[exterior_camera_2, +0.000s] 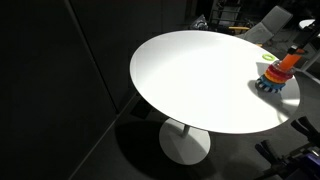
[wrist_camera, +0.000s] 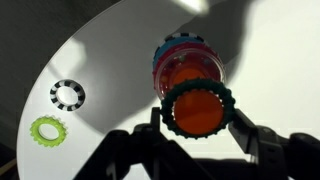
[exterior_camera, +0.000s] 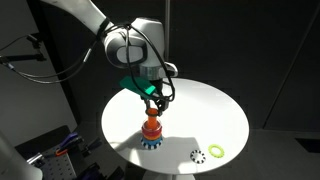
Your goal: Put the green ring on the orange stand.
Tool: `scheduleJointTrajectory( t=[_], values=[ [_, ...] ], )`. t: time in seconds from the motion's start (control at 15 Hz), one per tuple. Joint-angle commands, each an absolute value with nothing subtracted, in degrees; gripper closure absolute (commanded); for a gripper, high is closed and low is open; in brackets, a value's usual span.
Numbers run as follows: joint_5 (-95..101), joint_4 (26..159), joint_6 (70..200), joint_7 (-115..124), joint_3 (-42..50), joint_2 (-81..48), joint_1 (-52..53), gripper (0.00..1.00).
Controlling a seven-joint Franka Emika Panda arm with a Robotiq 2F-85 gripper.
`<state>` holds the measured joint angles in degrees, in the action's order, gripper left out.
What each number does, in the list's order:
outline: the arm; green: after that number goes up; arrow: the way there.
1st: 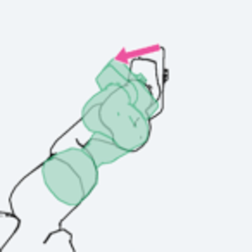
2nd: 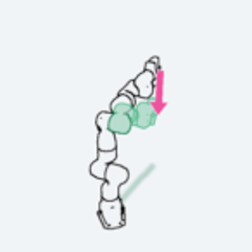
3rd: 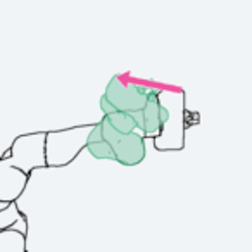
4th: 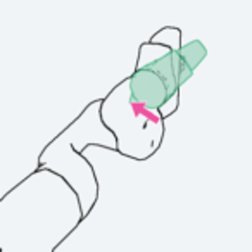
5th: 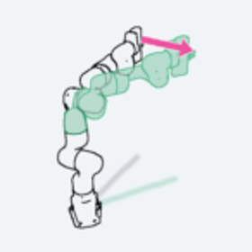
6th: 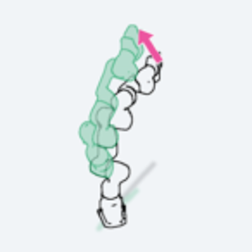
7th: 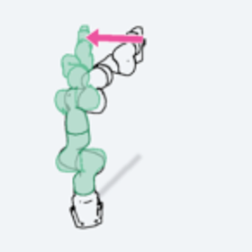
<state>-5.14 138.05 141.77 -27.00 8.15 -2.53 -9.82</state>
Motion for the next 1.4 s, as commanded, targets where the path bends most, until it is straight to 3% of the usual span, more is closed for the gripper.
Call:
scheduleJointTrajectory(
  t=[0.0, 0.07, 0.13, 0.2, 1.33],
  values=[
    [-5.3, 139.9, 143.0, -28.9, 8.7, -1.1, -10.4, 0.55],
    [-5.2, 139.9, 143.0, -28.8, 8.7, -1.2, -10.4, 0.23],
    [-5.2, 139.9, 142.8, -28.8, 8.8, -1.1, -10.5, 0.07],
    [-5.2, 139.8, 142.2, -28.8, 8.9, -1.1, -10.5, 0.01],
    [0.2, 140.3, 134.9, -30.2, 10.8, 7.4, -10.1, 0.0]
  ],
)
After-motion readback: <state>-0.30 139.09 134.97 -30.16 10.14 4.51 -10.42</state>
